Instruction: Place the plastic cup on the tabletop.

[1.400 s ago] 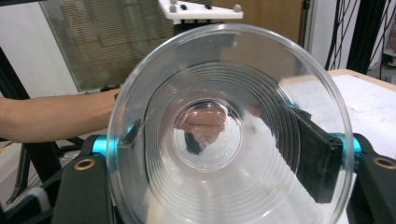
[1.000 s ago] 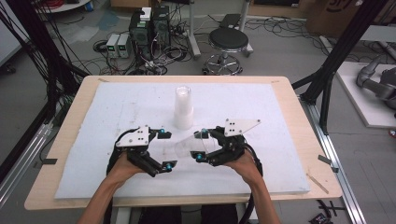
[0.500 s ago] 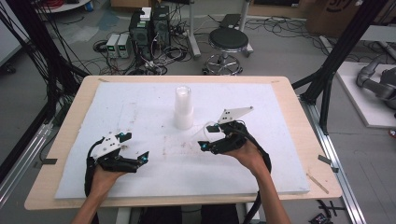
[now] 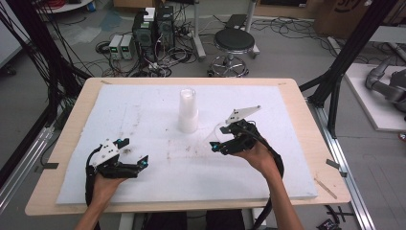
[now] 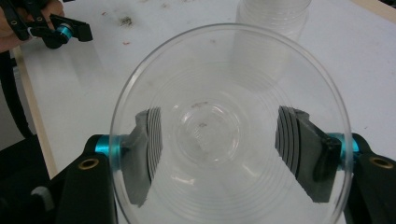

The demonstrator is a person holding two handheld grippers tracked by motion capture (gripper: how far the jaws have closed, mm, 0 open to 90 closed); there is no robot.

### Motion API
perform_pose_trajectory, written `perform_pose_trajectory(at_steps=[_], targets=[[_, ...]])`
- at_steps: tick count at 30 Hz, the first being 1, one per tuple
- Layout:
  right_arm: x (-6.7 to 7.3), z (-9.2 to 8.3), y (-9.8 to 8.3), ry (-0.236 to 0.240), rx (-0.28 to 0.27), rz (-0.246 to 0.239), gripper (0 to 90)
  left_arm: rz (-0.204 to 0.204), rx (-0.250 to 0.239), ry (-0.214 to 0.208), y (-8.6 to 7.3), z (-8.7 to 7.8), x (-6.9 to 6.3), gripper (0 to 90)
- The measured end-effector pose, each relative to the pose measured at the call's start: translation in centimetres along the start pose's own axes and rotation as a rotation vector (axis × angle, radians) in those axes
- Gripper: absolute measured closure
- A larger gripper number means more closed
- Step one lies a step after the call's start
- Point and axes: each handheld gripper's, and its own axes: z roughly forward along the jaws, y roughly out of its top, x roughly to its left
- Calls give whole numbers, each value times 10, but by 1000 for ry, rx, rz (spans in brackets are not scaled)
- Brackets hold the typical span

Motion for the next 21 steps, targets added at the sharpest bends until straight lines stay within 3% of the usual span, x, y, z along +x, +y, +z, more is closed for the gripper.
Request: perform_pose_trajectory(at_steps=[10,21], targets=[[-3,2,3,-3,13,9,325,-9,-2,-13,0,0,1,17],[4,31,6,-4,63,-2,323,-17,-9,-15,-1,-1,2,17]])
